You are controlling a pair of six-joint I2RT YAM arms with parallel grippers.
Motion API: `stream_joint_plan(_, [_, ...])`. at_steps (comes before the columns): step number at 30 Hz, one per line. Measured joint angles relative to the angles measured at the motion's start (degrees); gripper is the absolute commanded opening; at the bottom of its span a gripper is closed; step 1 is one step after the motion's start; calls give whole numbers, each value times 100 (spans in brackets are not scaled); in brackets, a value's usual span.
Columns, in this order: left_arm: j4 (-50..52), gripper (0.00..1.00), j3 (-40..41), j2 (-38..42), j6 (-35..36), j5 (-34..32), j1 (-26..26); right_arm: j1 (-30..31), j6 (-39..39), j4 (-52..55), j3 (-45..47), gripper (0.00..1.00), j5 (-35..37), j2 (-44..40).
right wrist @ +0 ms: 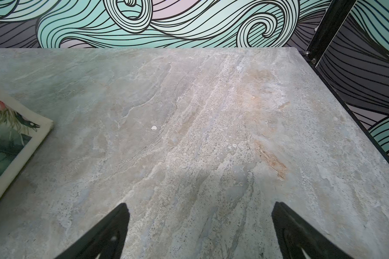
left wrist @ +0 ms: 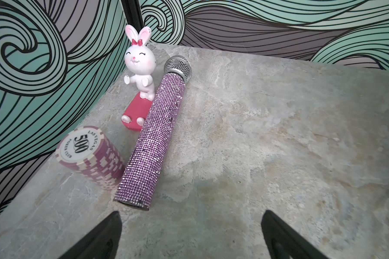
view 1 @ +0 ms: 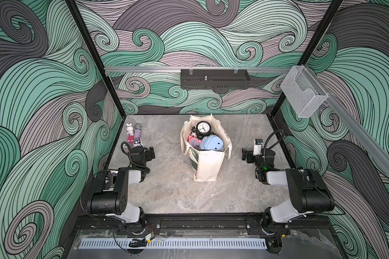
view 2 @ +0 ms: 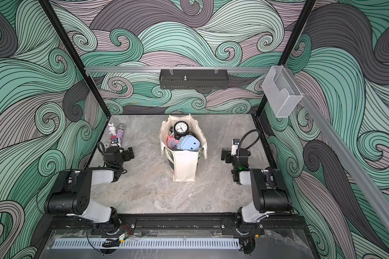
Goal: Put the alarm clock into the canvas bag
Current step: Reset both arms
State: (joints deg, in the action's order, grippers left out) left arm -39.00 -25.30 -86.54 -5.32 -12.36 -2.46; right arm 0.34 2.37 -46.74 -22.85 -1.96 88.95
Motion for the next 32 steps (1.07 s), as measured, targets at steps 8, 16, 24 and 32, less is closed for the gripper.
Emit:
stream_joint_plan(8, [0, 99, 0, 0, 0, 0, 0, -4, 0, 0, 0, 100, -4, 0])
stream_joint_plan(16, [2, 99, 0, 0, 0, 0, 0, -11, 0, 0, 0, 100, -11, 0])
stream_joint_plan(24, [2, 99, 0, 0, 2, 0, 0, -9, 0, 0, 0, 100, -15, 0])
stream_joint_plan(32, [114, 99, -76, -50, 114, 260, -2, -9, 0, 0, 0, 100, -17, 0])
